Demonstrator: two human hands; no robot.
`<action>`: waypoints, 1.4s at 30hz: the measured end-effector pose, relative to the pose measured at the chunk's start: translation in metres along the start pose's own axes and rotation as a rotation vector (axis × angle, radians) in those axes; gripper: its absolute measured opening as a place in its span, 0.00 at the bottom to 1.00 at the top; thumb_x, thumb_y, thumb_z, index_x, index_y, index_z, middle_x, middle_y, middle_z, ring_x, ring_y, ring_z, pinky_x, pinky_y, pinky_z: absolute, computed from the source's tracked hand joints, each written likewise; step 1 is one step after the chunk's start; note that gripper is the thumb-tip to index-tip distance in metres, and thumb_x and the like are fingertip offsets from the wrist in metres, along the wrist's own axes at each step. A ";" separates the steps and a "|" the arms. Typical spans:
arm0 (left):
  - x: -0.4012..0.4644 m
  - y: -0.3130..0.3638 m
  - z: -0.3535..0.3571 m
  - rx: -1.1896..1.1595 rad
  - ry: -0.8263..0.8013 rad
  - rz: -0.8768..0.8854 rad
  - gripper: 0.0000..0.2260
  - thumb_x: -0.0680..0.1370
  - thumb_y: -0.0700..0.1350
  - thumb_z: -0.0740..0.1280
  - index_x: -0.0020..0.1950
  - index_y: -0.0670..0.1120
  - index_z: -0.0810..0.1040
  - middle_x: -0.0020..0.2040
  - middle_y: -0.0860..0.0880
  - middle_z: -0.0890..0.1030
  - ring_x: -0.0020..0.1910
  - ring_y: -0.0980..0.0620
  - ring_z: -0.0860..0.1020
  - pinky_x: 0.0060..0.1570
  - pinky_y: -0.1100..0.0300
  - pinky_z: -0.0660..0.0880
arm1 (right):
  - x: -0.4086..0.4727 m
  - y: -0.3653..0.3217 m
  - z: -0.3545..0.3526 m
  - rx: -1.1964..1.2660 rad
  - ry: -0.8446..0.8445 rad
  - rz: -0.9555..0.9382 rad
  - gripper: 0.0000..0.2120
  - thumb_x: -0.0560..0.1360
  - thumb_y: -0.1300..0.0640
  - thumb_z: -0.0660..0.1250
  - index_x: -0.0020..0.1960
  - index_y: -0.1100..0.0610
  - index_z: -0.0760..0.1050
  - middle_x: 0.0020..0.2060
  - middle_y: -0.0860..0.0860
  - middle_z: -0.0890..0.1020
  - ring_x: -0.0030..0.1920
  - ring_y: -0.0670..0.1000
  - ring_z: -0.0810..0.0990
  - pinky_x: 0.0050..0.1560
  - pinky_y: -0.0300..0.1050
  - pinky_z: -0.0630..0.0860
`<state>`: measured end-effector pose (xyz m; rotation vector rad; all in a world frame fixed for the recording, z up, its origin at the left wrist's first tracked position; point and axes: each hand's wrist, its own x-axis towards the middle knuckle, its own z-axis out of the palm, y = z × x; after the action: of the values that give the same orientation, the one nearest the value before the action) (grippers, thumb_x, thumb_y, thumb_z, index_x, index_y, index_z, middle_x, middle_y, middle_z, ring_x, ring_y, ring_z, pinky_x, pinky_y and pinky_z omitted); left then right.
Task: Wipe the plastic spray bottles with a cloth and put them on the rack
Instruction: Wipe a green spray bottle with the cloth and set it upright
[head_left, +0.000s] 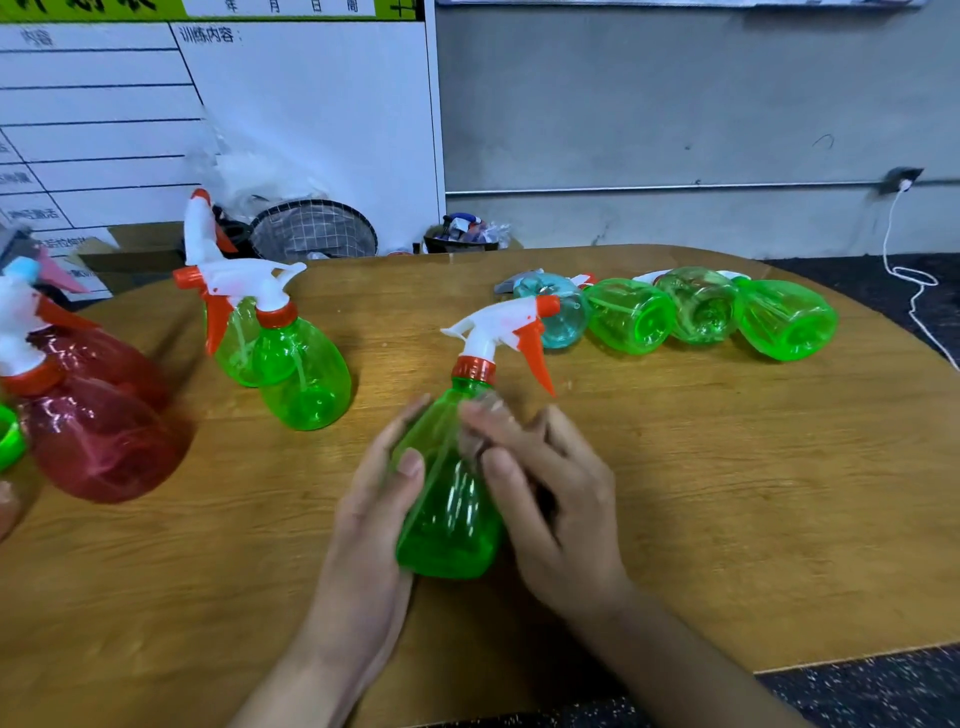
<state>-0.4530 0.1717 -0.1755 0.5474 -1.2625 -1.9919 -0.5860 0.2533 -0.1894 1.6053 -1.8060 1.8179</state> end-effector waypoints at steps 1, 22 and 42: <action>-0.002 -0.002 0.002 0.031 -0.011 -0.006 0.37 0.69 0.59 0.81 0.74 0.50 0.77 0.68 0.44 0.83 0.67 0.44 0.82 0.64 0.46 0.81 | 0.003 0.004 -0.002 0.051 0.034 0.075 0.16 0.86 0.51 0.61 0.69 0.53 0.80 0.46 0.55 0.81 0.45 0.52 0.79 0.44 0.49 0.76; 0.001 -0.010 -0.005 0.139 -0.031 0.059 0.23 0.74 0.58 0.72 0.70 0.59 0.81 0.71 0.47 0.81 0.70 0.44 0.80 0.70 0.37 0.74 | 0.007 0.008 -0.005 0.028 -0.024 0.118 0.16 0.85 0.51 0.61 0.69 0.50 0.80 0.49 0.50 0.84 0.48 0.47 0.81 0.47 0.44 0.76; -0.003 -0.008 0.002 0.173 -0.004 0.008 0.23 0.76 0.59 0.72 0.71 0.58 0.80 0.69 0.47 0.82 0.69 0.44 0.81 0.69 0.34 0.74 | 0.009 0.011 -0.009 0.036 -0.006 0.123 0.15 0.84 0.52 0.62 0.67 0.53 0.81 0.46 0.49 0.84 0.45 0.41 0.79 0.46 0.33 0.71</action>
<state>-0.4552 0.1775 -0.1814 0.6199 -1.4460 -1.8891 -0.6029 0.2520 -0.1874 1.5445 -1.9252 1.9093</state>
